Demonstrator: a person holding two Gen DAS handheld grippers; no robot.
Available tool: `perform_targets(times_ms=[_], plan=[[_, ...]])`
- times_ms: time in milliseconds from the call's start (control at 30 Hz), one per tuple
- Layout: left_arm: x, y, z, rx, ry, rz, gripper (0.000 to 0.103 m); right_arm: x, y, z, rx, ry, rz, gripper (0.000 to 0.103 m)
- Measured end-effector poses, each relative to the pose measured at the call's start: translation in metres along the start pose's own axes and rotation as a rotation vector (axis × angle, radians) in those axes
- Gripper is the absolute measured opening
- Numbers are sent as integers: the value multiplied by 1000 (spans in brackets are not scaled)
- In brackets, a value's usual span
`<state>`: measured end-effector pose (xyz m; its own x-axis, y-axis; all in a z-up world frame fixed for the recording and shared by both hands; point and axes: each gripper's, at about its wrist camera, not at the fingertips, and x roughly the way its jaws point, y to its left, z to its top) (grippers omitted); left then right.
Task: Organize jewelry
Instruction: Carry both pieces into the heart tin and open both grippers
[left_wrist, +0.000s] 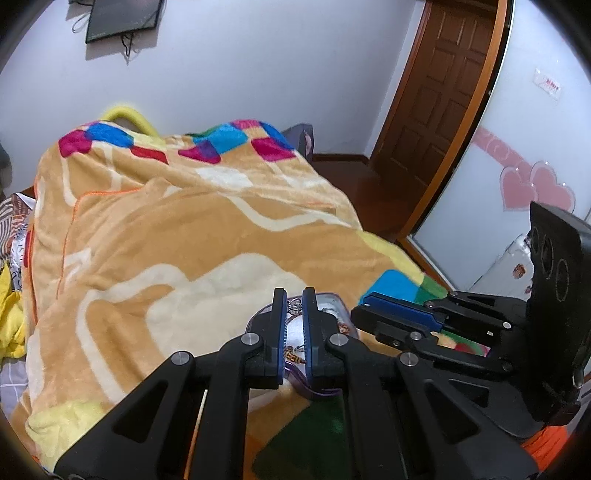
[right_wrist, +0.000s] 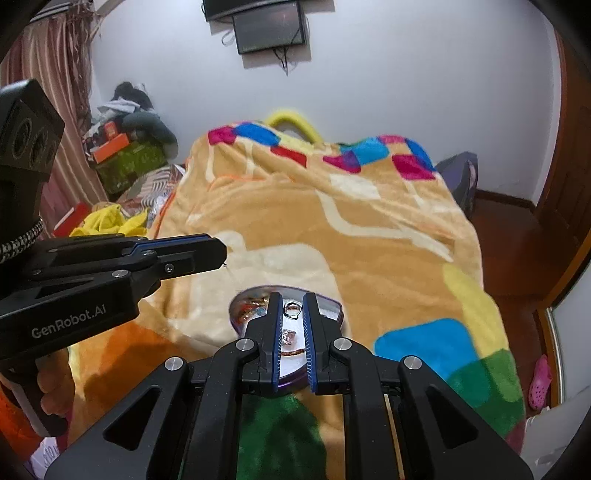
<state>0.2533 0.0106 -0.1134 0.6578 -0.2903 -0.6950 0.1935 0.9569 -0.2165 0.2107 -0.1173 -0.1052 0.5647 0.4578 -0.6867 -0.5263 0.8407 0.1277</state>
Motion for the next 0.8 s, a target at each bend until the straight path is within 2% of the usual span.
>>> perform_targets(times_ms=[300, 500, 667, 800], plan=[[34, 6, -10, -1, 88, -1, 6, 27, -10, -7, 23, 76, 29, 10], [36, 9, -10, -8, 91, -12, 6, 31, -7, -9, 8, 86, 28, 10], [29, 10, -11, -19, 79, -13, 13, 32, -5, -9, -9, 96, 19, 10], [15, 10, -11, -21, 50, 5, 25, 28, -3, -9, -12, 96, 14, 16]])
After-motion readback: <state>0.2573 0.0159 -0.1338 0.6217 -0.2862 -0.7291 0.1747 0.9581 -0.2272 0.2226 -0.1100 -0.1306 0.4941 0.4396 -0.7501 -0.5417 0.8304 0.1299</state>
